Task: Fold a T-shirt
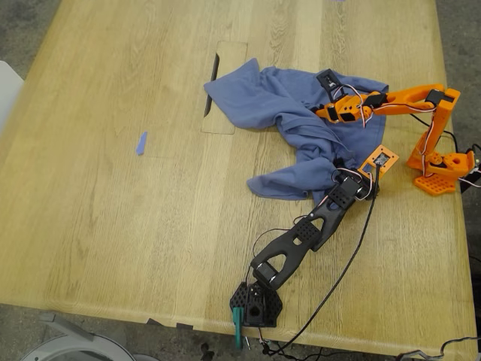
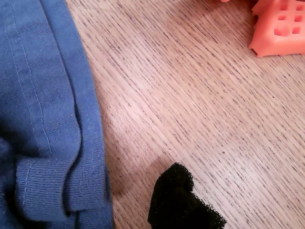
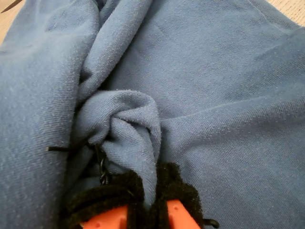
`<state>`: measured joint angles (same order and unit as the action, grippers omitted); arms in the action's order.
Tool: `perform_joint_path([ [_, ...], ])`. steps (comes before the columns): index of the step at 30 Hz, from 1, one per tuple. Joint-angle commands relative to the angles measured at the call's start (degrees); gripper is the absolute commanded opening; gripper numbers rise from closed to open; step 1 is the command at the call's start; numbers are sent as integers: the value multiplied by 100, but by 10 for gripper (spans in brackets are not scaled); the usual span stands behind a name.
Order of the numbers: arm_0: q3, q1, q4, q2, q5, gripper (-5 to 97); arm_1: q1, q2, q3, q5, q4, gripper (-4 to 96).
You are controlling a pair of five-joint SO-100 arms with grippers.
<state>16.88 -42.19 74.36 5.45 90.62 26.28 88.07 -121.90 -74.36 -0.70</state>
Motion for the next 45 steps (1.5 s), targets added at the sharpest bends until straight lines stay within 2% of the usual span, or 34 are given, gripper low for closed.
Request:
perform_joint_path([
  [1,185,290,167,114,-105,674,-44,281,35,18,9,4],
  [7,185,343,26,-299,-378,573,-88,281,-62,26,-44,4],
  [15,185,387,-18,-642,-563,546,-79,264,-88,26,-88,4],
  [19,176,439,-193,-844,-677,464,-79,255,-88,18,-97,4],
  [25,176,659,-431,-861,-1143,315,-97,237,-88,18,-114,4],
  [28,176,712,-589,-896,-1178,306,-97,246,-79,18,-114,4],
  [31,185,800,-747,-923,-1644,236,-88,281,-79,9,-88,4],
  [35,185,905,-861,-949,-1661,177,-70,378,-105,0,-53,4],
  [40,185,1020,-896,-932,-1626,11,-70,519,-149,-9,0,4],
  [45,193,1081,-853,-853,-1608,0,-114,694,-193,-9,18,4],
])
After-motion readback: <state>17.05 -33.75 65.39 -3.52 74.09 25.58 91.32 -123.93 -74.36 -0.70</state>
